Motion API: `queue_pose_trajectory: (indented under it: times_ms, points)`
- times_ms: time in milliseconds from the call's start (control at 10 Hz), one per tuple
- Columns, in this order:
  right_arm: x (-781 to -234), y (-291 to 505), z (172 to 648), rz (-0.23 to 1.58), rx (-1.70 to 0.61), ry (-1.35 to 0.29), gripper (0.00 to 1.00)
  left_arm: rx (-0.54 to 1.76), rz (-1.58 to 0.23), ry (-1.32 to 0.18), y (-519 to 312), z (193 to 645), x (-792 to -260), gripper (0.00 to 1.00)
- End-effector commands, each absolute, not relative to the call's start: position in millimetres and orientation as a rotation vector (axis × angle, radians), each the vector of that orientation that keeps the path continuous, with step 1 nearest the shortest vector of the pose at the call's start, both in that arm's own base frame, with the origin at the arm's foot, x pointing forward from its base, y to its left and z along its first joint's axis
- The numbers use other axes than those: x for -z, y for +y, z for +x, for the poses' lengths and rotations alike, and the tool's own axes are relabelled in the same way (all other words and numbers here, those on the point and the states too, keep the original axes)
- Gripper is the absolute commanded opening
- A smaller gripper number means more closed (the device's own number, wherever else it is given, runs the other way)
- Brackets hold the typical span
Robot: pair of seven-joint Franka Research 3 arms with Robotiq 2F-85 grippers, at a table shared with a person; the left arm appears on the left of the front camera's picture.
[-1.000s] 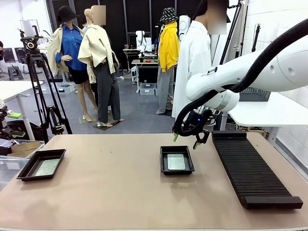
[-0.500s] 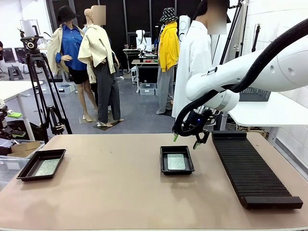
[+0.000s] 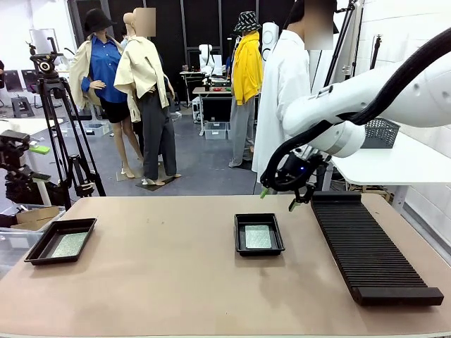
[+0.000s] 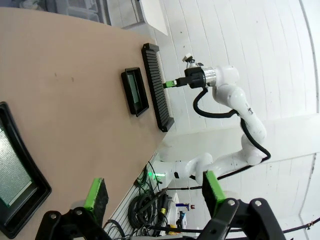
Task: Inspect and transfer BCBs to ESD trays.
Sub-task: Pick up the ESD tray and place it on the left side of the table.
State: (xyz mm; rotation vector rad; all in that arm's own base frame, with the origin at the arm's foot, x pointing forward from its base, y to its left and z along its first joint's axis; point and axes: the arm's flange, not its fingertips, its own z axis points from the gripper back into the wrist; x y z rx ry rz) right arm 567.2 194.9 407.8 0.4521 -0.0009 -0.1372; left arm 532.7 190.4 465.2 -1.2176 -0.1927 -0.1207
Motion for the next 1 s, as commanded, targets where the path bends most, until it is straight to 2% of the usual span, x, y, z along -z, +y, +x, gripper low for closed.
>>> queue_pose_trajectory:
  times_ms: [0,600,900]
  points:
    - [-409,162,549,0.523,0.115,0.005,1.0,0.077,-1.171,-0.163,157,527,-475,1.0]
    - [-419,71,520,0.765,0.106,-0.055,1.0,0.01,-0.999,-0.076,42,554,-519,1.0]
    - [-412,26,529,0.864,0.061,-0.029,1.0,0.005,-0.841,-0.021,-20,564,-531,1.0]
